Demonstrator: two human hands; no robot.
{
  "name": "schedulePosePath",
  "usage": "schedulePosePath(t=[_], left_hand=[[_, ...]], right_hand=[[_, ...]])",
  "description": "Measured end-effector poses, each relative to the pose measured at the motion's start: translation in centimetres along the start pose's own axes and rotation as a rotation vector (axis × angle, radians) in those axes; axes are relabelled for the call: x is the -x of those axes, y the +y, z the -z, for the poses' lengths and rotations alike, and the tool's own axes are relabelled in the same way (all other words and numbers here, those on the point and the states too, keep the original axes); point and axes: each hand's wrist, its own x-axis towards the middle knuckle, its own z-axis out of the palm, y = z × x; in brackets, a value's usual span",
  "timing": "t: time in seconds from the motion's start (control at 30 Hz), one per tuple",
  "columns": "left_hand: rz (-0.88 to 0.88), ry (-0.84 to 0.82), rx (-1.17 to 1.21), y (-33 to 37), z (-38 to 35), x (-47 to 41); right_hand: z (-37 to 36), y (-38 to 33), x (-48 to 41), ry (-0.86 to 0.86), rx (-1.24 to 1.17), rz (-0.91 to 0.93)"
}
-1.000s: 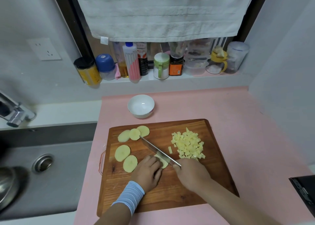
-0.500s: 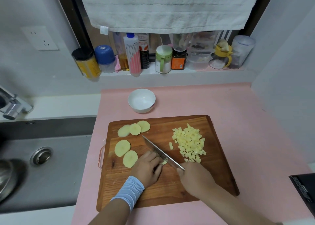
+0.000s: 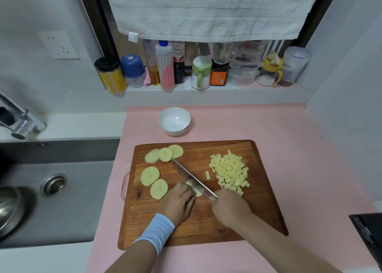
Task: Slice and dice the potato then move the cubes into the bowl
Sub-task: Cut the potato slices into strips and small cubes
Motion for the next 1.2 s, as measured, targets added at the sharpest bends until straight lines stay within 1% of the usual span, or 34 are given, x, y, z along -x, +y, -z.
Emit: schedulePosePath(t=[0.23,0.57,0.73,0.9,1.2], left_hand=[[0.036,-0.01,0.052,-0.2,-0.1,0.0],[0.043,0.019,0.115,-0.3,-0.1,0.0],[0.067,0.024,0.137,-0.4,0.0,0.0],[0.07,0.023,0.146,-0.5,-0.1,0.1],[0.084,0.017,0.144,-0.4,0.2,0.2]], right_hand=[[0.2,0.3,2.1,0.047,0.043,0.094],[-0.1,1.2,2.8,-0.007,-0.018,0.012],[-0.3,0.0,1.0,-0.052,-0.084,0.01],[-0.8,-2.0,-1.1,-0.046,-0.106,0.005],[0.0,-1.8,-1.1,-0.084,-0.109,-0.004]])
